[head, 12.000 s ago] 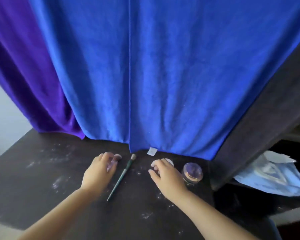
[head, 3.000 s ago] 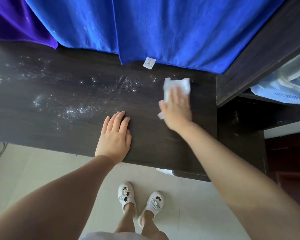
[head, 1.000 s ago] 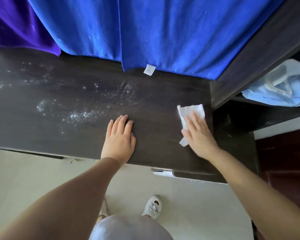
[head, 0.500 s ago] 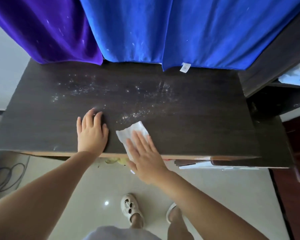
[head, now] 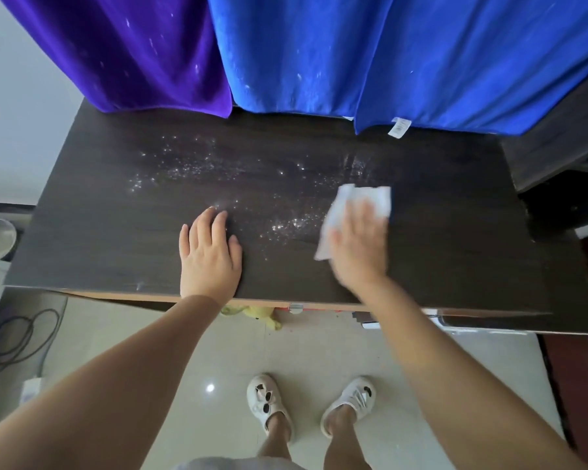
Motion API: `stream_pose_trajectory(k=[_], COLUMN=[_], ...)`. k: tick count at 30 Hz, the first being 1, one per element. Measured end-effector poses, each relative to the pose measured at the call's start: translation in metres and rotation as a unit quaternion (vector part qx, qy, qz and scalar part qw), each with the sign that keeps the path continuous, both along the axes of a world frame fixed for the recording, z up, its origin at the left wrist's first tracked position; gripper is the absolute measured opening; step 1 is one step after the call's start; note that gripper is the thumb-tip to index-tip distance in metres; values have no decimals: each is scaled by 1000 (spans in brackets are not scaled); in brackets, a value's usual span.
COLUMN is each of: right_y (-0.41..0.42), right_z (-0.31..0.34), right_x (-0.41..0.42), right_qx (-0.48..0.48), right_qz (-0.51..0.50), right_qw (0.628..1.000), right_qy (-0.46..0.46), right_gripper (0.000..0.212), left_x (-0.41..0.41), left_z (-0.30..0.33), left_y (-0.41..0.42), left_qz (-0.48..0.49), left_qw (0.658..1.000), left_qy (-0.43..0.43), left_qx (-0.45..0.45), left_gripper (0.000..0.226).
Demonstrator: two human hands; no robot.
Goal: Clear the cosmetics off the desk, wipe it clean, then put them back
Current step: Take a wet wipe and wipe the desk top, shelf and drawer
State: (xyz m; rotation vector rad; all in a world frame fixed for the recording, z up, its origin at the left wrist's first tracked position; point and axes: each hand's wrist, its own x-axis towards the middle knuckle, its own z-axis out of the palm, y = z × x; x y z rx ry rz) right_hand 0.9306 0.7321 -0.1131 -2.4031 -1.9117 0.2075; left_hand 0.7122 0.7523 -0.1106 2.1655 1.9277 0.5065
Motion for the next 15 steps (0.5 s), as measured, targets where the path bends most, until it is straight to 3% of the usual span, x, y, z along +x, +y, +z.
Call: stream_pose_trajectory(k=[2, 4, 7, 9, 12, 15], right_y=[-4, -19, -35, -38, -34, -14], right_z=[-10, -6, -6, -5, 0, 5], right_x=[-60, -86, -39, 19, 102, 106], right_qx=[14, 12, -11, -13, -6, -27], right_qz=[169, 329, 442, 382, 99, -182], right_qw=[985, 944, 897, 924, 995, 983], right_qy=[25, 28, 19, 7, -1, -4], right_gripper=[58, 55, 48, 49, 60, 59], left_x=[0, 1, 0, -1, 0, -2], left_z=[0, 1, 2, 1, 0, 0], left_y=[0, 1, 1, 1, 2, 2], left_qz=[13, 24, 21, 15, 8, 4], left_qw=[1000, 998, 998, 999, 999, 1000], left_qy=[-28, -62, -66, -48, -30, -24], left_qx=[-1, 0, -5, -11, -13, -9], left_gripper=[51, 53, 53, 53, 51, 48])
